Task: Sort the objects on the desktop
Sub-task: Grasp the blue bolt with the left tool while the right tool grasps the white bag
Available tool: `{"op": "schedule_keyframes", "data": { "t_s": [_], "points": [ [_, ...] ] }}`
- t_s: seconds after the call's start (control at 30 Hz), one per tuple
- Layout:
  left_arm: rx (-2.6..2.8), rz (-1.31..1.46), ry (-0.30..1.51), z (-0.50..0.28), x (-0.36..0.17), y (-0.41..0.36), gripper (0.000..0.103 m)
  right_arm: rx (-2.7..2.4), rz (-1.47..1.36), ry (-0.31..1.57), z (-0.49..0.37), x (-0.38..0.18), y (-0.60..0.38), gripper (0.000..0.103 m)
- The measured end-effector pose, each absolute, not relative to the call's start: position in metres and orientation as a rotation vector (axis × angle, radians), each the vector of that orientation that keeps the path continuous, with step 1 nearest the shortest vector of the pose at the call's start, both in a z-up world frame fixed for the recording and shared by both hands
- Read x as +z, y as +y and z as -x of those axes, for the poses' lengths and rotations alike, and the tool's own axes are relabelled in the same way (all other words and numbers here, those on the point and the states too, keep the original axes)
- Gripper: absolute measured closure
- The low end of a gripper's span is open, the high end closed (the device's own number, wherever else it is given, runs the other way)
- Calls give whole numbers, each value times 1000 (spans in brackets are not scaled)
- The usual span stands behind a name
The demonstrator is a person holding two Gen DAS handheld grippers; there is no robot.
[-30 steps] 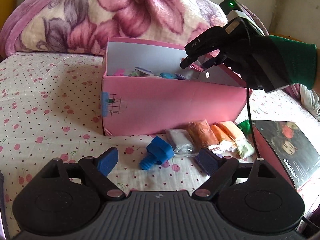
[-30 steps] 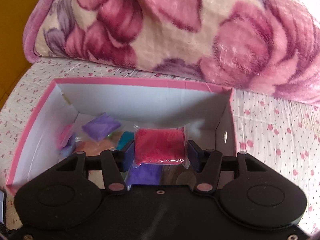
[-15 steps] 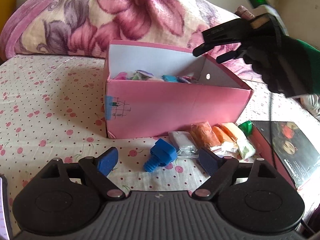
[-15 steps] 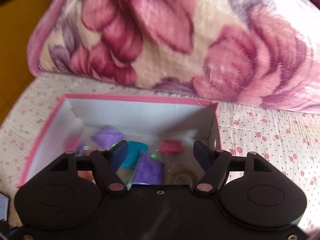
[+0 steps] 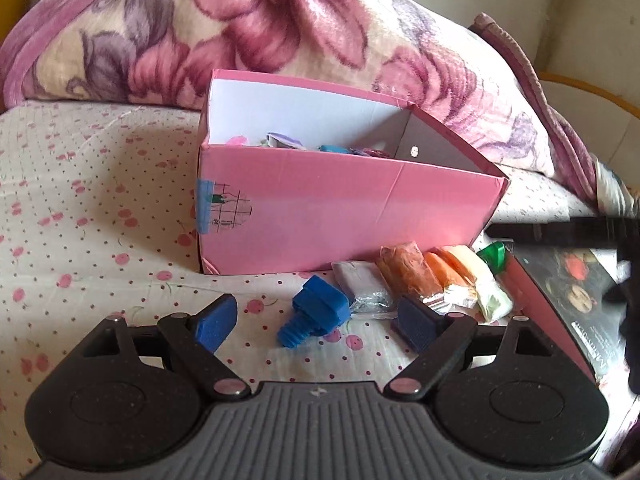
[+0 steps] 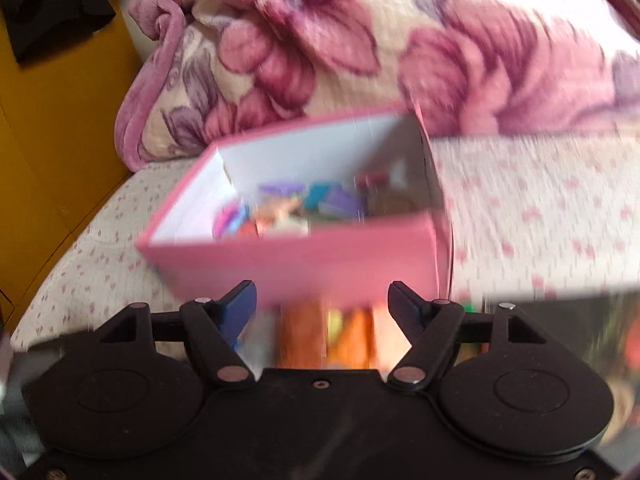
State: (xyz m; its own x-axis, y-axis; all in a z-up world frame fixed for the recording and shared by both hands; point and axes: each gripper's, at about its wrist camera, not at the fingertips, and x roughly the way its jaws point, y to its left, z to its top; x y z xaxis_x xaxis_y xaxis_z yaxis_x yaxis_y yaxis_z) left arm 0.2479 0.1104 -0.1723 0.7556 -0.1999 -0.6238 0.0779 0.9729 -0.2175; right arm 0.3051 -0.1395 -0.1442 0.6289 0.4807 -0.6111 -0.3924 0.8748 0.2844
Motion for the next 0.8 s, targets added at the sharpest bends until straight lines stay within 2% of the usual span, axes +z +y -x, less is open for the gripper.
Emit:
{"op": "schedule_keyframes", "data": {
  "t_s": [0.13, 0.23, 0.47, 0.8],
  "points": [
    [-166, 169, 700, -248, -173, 109, 15, 529, -98, 769, -292, -158, -143, 30],
    [-168, 131, 704, -250, -176, 109, 26, 559, -38, 780, -288, -158, -142, 30],
    [-154, 129, 732, -260, -188, 114, 37, 605, 82, 823, -279, -173, -130, 30],
    [-193, 105, 734, -271, -194, 96, 40, 596, 209, 870, -280, -199, -119, 30]
  ]
}}
